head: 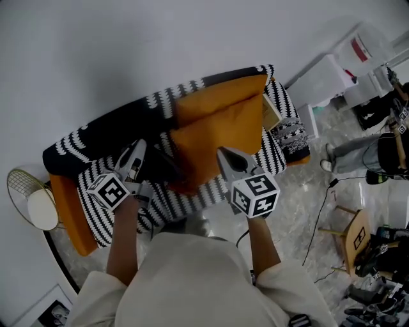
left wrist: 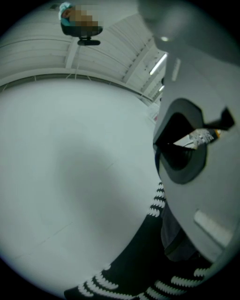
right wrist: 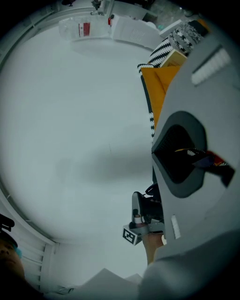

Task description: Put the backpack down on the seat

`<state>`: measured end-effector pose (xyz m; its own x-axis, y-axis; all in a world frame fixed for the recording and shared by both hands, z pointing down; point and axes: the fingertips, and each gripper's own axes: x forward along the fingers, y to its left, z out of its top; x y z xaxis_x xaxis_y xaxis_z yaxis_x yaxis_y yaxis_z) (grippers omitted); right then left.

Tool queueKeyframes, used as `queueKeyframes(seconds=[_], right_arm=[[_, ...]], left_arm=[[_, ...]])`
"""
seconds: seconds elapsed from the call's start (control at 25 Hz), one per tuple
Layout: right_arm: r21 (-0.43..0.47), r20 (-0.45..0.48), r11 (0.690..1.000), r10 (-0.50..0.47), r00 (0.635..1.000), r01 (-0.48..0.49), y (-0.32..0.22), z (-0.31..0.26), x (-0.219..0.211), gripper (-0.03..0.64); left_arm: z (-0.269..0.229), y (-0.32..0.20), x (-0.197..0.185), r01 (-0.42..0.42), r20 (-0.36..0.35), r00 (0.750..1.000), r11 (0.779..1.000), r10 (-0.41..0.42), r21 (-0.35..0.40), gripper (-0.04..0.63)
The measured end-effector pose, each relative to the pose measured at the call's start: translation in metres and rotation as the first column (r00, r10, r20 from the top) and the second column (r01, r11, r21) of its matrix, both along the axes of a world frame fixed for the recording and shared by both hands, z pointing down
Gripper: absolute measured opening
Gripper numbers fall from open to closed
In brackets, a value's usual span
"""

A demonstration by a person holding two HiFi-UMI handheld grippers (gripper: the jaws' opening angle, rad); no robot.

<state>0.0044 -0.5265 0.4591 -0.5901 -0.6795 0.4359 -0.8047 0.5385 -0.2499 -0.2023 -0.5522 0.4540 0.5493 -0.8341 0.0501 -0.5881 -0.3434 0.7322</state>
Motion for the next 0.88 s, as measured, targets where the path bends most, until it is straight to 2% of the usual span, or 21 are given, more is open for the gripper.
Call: queueKeyframes(seconds=[0.16, 0.44, 0.68, 0.88], right_arm=[[-0.043, -0.011, 0.999, 0.014, 1.000, -0.015, -0.030, 0.022, -0.006, 0.006], [-0.101, -0.044, 0.994, 0.025, 0.999, -0.030, -0.074, 0.054, -0.021, 0.006], [-0.142, -0.067, 0.989, 0.035, 0.997, -0.045, -0.102, 0.080, -0.026, 0.006], [-0.182, -0.094, 0.979, 0.078, 0.992, -0.094, -0.108, 0.094, -0.011, 0.006]], left_arm=[[0.031, -0.042, -0.006, -0.005, 0.018, 1.000, 0.999, 0.006, -0.037, 0.002], [0.110, -0.104, -0.019, -0.023, 0.050, 0.998, 0.988, 0.031, -0.153, 0.002], [0.168, -0.145, -0.012, -0.064, 0.036, 0.997, 0.974, 0.074, -0.218, 0.002], [0.200, -0.176, 0.003, -0.076, 0.019, 0.996, 0.964, 0.083, -0.255, 0.002]])
